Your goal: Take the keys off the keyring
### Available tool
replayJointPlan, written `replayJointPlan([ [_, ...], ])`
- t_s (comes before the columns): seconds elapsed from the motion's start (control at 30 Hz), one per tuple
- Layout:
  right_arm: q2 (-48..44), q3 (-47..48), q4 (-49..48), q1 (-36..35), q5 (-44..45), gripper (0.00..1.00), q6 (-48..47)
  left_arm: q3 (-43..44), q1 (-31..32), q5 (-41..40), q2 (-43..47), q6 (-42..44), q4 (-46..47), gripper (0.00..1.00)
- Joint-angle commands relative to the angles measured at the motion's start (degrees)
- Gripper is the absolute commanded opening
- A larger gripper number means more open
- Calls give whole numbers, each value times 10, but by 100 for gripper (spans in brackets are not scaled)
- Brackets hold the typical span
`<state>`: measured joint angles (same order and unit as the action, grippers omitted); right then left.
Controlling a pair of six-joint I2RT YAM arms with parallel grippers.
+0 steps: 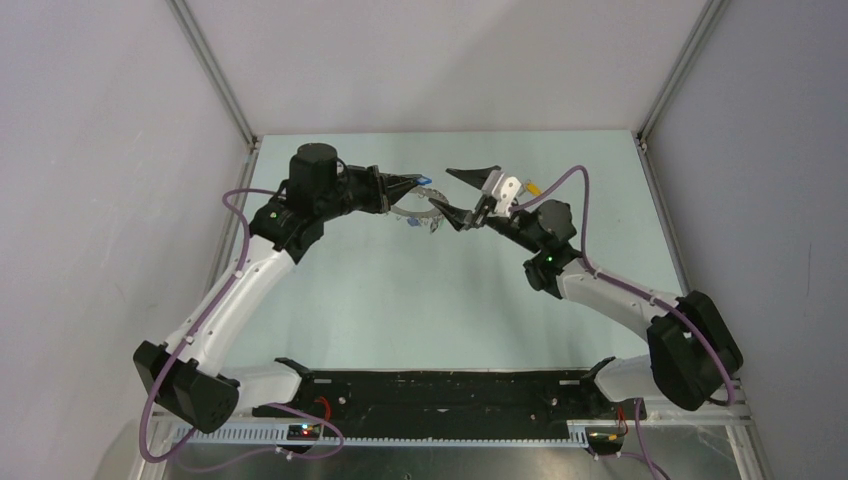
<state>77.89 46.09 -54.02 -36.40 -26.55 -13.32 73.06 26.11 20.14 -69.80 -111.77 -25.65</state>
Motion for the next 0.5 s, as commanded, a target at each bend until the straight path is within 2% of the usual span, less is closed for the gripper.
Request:
replayJointPlan([
  [0.0,-40,2,26,6,-23,67,62,3,-2,8,19,17,36,0],
  [0.27,-66,2,62,45,-59,66,97,10,-5,28,9,79,35,0],
  [0.47,-85,1,97,63,-66,66,96,24,-5,36,13,163,-42,0],
])
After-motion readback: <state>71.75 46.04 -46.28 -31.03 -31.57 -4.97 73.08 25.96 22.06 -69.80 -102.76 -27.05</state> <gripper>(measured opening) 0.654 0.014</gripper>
